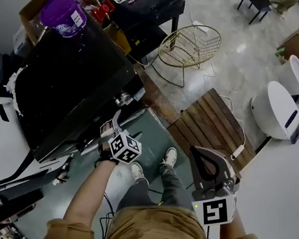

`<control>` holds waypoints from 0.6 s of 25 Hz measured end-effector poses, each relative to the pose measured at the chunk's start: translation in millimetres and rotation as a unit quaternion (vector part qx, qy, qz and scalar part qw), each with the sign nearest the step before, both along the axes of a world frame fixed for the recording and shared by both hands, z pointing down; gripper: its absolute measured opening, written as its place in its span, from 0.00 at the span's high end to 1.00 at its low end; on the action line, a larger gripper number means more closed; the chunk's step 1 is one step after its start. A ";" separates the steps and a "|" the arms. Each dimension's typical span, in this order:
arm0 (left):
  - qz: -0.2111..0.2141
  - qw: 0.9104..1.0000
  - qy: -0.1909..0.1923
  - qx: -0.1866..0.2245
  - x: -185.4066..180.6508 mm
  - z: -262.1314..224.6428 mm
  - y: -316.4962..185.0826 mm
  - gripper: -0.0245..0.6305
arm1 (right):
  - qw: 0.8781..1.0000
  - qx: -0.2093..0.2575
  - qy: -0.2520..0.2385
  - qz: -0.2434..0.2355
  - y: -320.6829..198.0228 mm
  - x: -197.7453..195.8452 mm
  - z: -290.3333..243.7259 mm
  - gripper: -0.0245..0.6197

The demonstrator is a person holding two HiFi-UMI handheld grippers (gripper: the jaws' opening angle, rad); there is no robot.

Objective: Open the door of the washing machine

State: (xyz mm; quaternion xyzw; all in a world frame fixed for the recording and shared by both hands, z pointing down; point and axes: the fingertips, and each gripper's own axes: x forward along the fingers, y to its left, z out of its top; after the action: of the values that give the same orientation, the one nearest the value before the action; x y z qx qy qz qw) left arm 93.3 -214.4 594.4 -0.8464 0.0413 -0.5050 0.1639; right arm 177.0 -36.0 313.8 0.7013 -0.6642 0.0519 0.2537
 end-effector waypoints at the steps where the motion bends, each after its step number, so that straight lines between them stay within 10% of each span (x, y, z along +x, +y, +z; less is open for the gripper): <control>1: 0.015 1.000 -0.019 0.008 4.8 10.8 0.5 0.06 | 1.000 -0.003 -0.004 -0.001 0.8 3.7 5.1 0.96; 6: 0.092 0.984 -0.138 0.070 15.1 65.9 -6.1 0.20 | 1.000 -0.015 -0.020 0.001 9.9 23.2 29.5 0.96; 15: 0.146 0.926 -0.312 0.152 17.5 119.1 -29.0 0.42 | 0.998 -0.026 -0.045 0.019 35.7 48.5 60.9 0.96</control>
State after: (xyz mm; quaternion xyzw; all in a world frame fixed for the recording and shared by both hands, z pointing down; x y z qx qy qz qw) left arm 110.8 -243.4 713.6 -0.6077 -0.0601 -0.7016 0.3672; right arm 225.6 -0.3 374.7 0.7039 -0.6601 0.1056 0.2402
